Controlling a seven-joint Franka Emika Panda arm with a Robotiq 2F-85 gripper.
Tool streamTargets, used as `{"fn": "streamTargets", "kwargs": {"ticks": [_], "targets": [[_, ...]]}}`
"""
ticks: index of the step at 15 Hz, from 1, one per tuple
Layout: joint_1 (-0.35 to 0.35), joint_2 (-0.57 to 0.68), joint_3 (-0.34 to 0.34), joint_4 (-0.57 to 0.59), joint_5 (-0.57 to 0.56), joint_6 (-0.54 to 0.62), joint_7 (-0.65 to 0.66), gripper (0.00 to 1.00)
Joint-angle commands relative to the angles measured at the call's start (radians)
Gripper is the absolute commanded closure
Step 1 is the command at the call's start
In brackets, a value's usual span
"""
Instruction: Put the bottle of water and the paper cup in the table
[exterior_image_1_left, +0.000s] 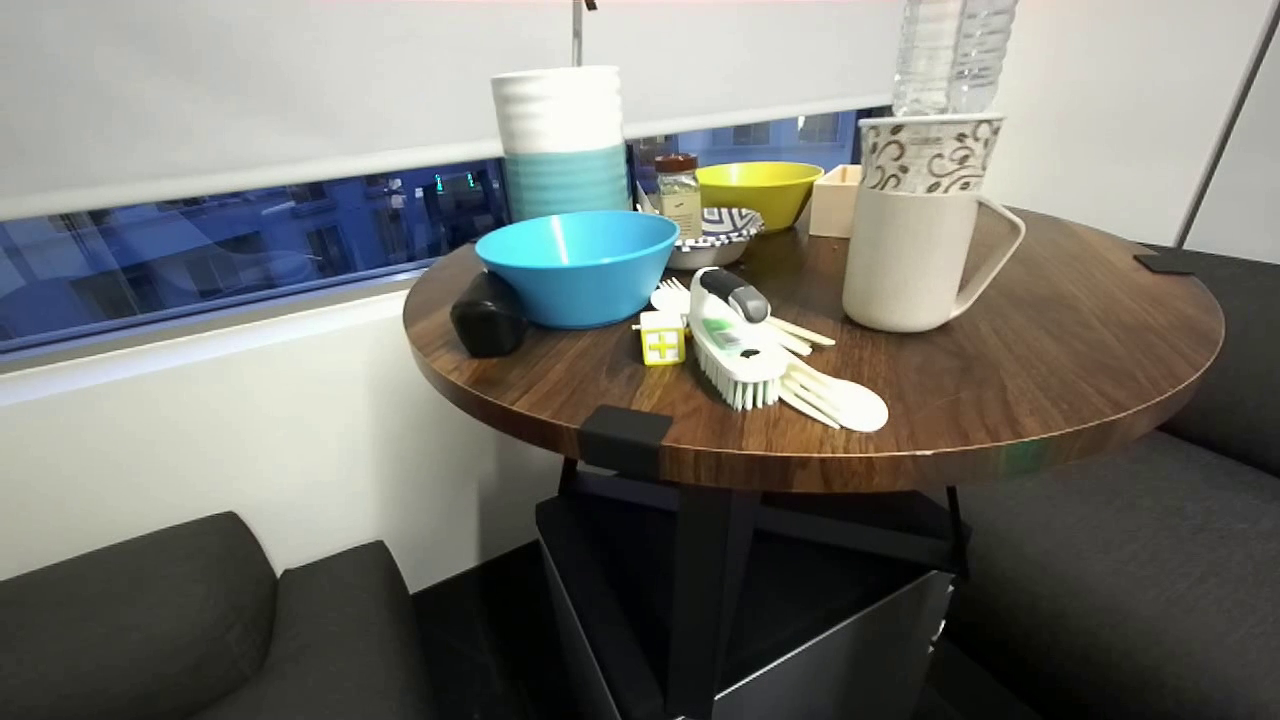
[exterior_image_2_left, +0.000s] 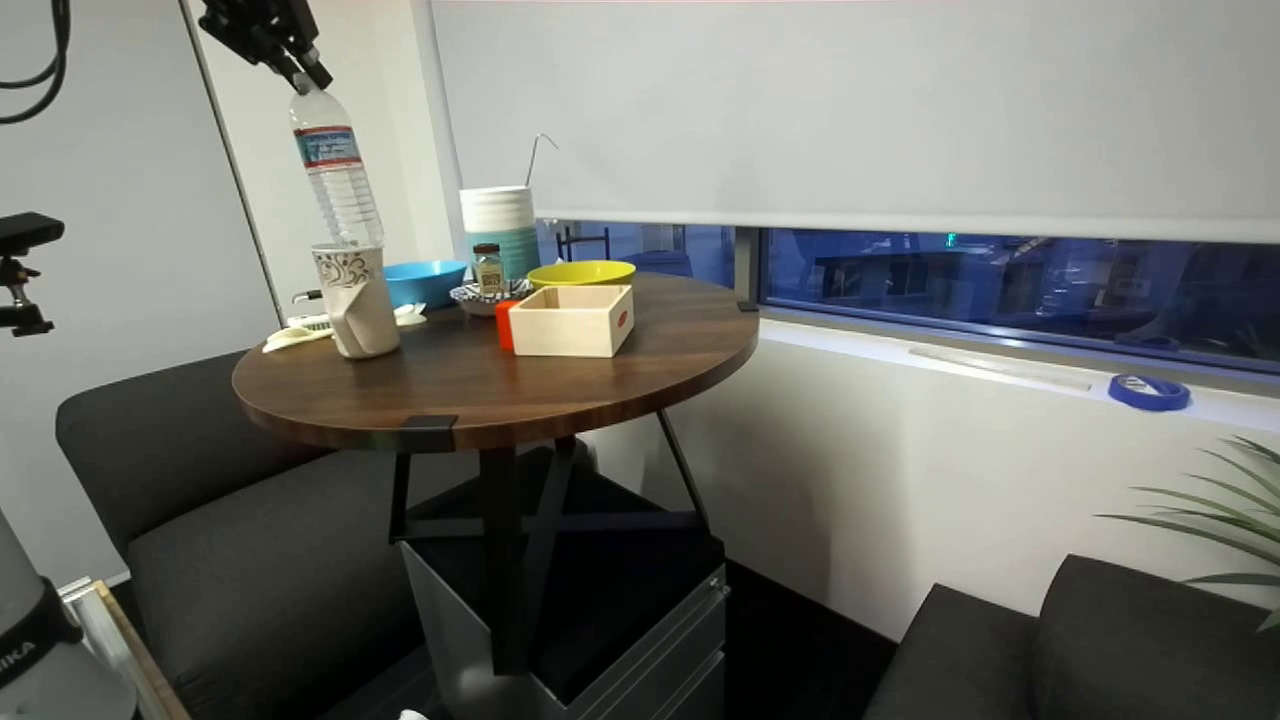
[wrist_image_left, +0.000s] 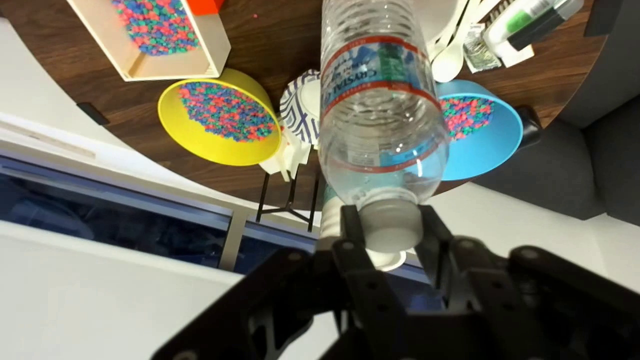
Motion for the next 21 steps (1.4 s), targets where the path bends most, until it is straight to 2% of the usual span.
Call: {"fn": "streamTargets", "kwargs": {"ticks": [1, 5, 11, 14, 17, 21], "targets": [[-0.036, -0.034, 0.013, 0.038, -0.038, 0.004, 0.033, 0.92], [-0.077, -0.052, 0.013, 0.043, -0.063, 0.008, 0.054, 0.92], [-0.158, -0.082, -0.036, -0.062, -0.092, 0.029, 0.103, 0.92], [-0.131, -0.099, -0.087, -0.151, -0.061, 0.077, 0.057, 0.92], [-0.09, -0.134, -0.145, -0.258, -0.043, 0.192, -0.01, 0.92], [-0.077, -0.15, -0.191, -0.355, -0.04, 0.285, -0.048, 0.92]]}}
